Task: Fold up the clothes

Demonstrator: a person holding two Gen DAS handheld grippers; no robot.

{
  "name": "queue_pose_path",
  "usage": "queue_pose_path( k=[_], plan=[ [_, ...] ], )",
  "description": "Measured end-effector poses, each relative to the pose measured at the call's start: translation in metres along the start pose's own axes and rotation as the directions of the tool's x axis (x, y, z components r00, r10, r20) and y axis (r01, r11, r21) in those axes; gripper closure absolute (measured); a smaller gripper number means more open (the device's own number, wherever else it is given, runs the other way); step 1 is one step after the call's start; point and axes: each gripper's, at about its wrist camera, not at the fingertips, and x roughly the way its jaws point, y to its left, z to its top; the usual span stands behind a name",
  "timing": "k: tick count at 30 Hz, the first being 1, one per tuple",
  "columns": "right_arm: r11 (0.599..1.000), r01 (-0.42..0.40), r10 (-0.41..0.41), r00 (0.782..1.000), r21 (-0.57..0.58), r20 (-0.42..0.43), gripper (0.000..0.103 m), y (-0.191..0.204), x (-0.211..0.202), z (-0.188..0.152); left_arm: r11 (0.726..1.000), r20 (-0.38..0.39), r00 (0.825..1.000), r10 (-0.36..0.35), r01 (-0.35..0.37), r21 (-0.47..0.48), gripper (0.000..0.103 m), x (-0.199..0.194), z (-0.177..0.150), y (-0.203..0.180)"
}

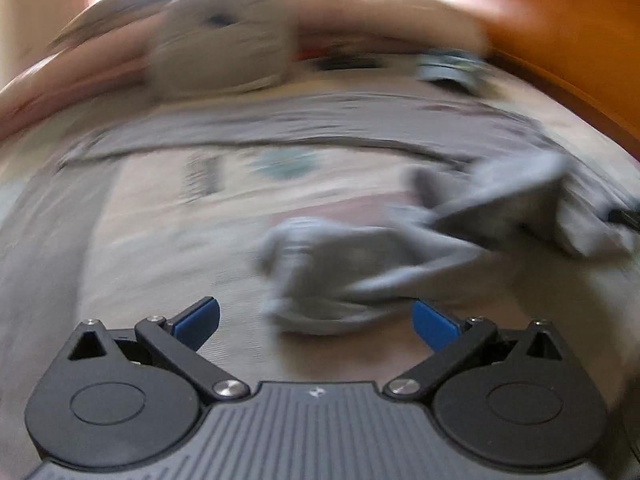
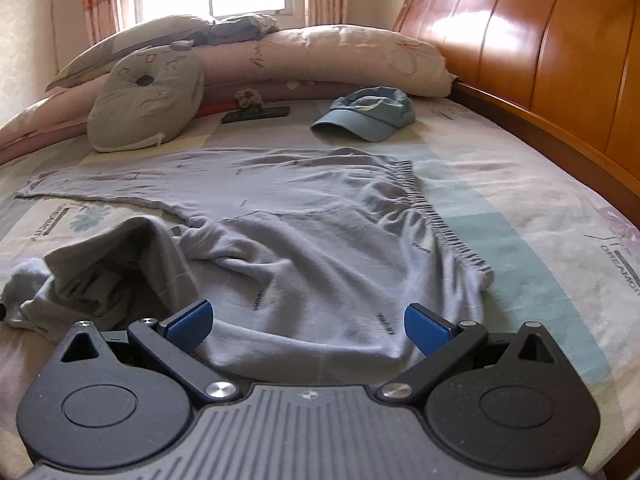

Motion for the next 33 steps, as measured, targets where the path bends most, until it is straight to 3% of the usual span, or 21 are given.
queue_pose_path(
  k=[2,5,7,9,14,19,23,30,33],
  plan=[
    [1.000,-0.012,0.012,1.000,-0.006,-0.003,0.000,0.004,0.000,0.000,0.991,0.017,1.000,0.019,-0.021,0.133,0.001,0.003,0.000,-0.024],
    [0.999,-0.031,0.031,0.999,-0.016,-0.008,0.000,0.011,0.000,0.000,0.947,0.054,0.996,0.073,-0.086,0.309,0.001,0.013,-0.002,-0.054],
    [0.999,-0.039,0.039,0.999,-0.021,-0.007,0.000,0.012,-0.002,-0.001,0.931,0.045,0.999,0.009,-0.025,0.363,0.001,0.015,-0.003,-0.062],
    [0.999,-0.037,0.037,0.999,-0.022,-0.006,0.000,0.011,-0.004,-0.002,0.938,0.024,0.999,-0.030,0.020,0.346,0.001,0.016,-0.005,-0.064],
    [0.999,-0.036,0.037,0.999,0.015,-0.024,0.000,0.004,0.000,-0.006,0.949,0.046,0.998,0.033,-0.046,0.313,0.000,0.022,-0.008,-0.062],
    [0.999,-0.038,0.038,0.999,0.017,-0.025,0.000,0.003,0.001,-0.008,0.954,0.096,0.981,0.169,-0.187,0.235,0.000,0.039,0.006,-0.045],
    [0.999,-0.032,0.032,0.999,0.016,-0.023,0.000,0.002,-0.001,-0.008,0.925,0.086,0.947,0.309,-0.321,0.205,0.000,0.041,0.007,-0.031],
    [0.995,-0.096,0.098,0.994,0.034,-0.042,0.000,0.011,-0.001,-0.008,0.955,0.111,0.958,0.264,-0.276,0.109,0.000,0.050,0.009,-0.013],
    [0.993,-0.121,0.121,0.992,-0.008,-0.036,0.000,0.025,-0.005,-0.009,0.947,0.149,0.940,0.307,-0.316,0.048,0.000,0.047,0.012,-0.005]
  ],
)
